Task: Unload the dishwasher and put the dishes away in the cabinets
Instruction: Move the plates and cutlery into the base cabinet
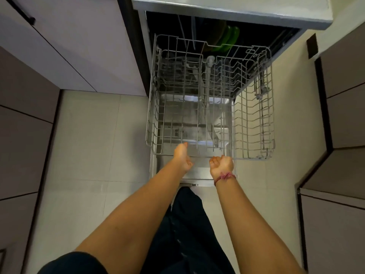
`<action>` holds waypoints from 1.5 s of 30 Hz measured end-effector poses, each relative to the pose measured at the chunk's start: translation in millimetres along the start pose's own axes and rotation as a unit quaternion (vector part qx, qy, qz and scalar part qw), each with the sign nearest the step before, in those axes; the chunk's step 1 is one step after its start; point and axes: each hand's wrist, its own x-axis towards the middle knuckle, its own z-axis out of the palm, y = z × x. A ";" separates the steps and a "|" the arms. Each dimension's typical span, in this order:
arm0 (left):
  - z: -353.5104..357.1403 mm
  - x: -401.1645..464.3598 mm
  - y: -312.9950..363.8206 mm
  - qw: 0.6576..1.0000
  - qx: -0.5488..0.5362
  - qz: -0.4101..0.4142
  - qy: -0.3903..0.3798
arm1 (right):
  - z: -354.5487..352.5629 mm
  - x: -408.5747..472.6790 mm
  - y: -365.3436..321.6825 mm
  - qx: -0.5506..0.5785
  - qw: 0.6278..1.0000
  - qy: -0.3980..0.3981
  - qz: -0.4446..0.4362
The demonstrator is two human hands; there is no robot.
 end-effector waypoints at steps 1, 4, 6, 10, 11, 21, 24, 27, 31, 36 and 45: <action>7.0 -1.7 3.1 1.000 -0.023 0.000 0.015 | -1.6 5.3 -0.1 0.005 1.000 -0.011 0.014; 17.8 1.7 2.0 0.992 -0.113 0.013 0.061 | -13.0 18.3 3.6 0.008 0.998 -0.028 0.053; 27.6 14.0 -2.6 0.980 -0.176 0.000 0.094 | -11.7 25.5 -7.6 0.009 0.997 -0.033 0.076; 19.1 44.6 -14.3 0.954 -0.240 -0.008 0.178 | -20.7 26.2 -10.4 0.032 0.993 -0.026 0.107; 23.3 50.0 -13.6 0.950 -0.250 -0.009 0.188 | -17.7 28.8 -15.2 0.031 0.993 -0.035 0.109; 96.6 65.4 80.1 0.939 -0.310 0.084 0.119 | 78.0 65.4 -75.5 0.022 0.991 -0.112 0.072; 114.7 78.8 115.2 0.941 -0.302 0.098 0.117 | 112.9 79.9 -96.7 0.031 0.989 -0.128 0.073; 131.7 90.0 147.2 0.938 -0.309 0.114 0.112 | 142.9 95.5 -117.4 0.036 0.985 -0.152 0.072; 155.3 103.0 184.9 0.938 -0.289 0.124 0.145 | 174.8 115.9 -140.2 0.023 0.983 -0.171 0.060; 181.9 109.9 228.7 0.948 -0.262 0.160 0.089 | 218.2 136.2 -165.1 0.027 0.977 -0.210 0.040; 212.8 128.2 283.7 0.935 -0.291 0.201 0.009 | 281.9 161.4 -205.9 0.019 0.954 -0.298 0.010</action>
